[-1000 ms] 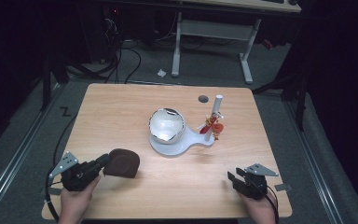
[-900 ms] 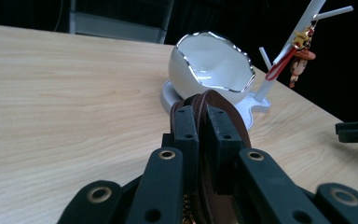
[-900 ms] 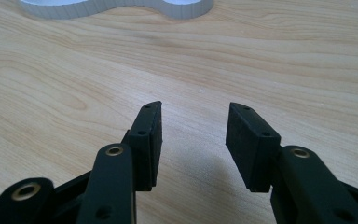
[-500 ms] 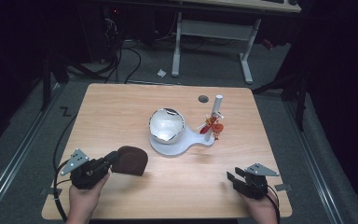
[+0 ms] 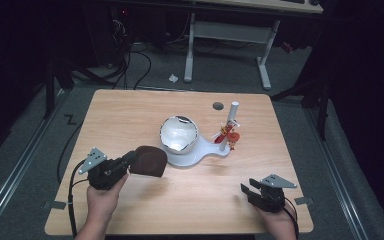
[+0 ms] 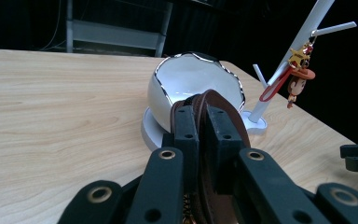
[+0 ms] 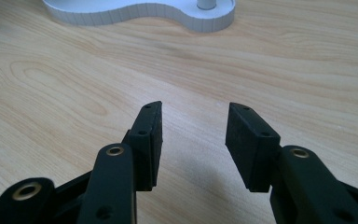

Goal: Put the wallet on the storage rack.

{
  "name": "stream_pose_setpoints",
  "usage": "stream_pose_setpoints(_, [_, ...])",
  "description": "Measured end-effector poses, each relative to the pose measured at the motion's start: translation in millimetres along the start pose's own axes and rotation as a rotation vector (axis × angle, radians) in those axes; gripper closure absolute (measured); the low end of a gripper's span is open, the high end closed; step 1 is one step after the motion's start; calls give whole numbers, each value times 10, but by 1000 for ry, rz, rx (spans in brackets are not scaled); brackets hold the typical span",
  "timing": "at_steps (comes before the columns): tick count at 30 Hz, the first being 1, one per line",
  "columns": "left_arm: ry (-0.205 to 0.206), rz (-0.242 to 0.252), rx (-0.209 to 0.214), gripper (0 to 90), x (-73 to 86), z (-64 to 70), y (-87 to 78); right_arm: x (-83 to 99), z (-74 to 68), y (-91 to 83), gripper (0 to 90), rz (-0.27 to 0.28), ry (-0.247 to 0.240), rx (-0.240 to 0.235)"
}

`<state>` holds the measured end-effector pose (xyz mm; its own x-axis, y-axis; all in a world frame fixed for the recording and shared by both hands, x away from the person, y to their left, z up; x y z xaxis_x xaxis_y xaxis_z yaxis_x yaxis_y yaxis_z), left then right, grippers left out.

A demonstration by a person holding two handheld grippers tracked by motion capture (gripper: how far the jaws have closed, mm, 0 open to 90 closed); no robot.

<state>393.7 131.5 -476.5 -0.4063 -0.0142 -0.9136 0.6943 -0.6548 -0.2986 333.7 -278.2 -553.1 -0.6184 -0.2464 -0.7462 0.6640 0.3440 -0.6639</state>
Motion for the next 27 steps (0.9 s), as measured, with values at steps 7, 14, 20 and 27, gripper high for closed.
stream_pose_setpoints(7, [13, 11, -1, 840, -155, 77, 103, 0, -27, -54, 566, 11, -10, 2])
stream_pose_setpoints(14, [24, 12, -4, 840, -260, 91, 245, -6, -35, -28, 566, 5, -16, -2])
stream_pose_setpoints(20, [30, 20, -7, 840, -354, 106, 340, 10, -24, -40, 568, 6, -4, -8])
stream_pose_setpoints(27, [31, 18, -19, 840, -441, 85, 439, 1, -16, -85, 568, 23, -1, -6])
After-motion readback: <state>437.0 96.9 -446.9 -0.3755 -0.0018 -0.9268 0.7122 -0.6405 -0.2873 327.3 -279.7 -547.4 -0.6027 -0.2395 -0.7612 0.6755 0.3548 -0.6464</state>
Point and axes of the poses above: each handheld gripper's, and its own axes: y roughly forward along the jaws, x roughly out of its underside, z roughly to its right, the point moved 7 cm from there along y, roughly forward along the jaws, and after that the axes turned 3 degrees about -z, right-handed, at the moved point
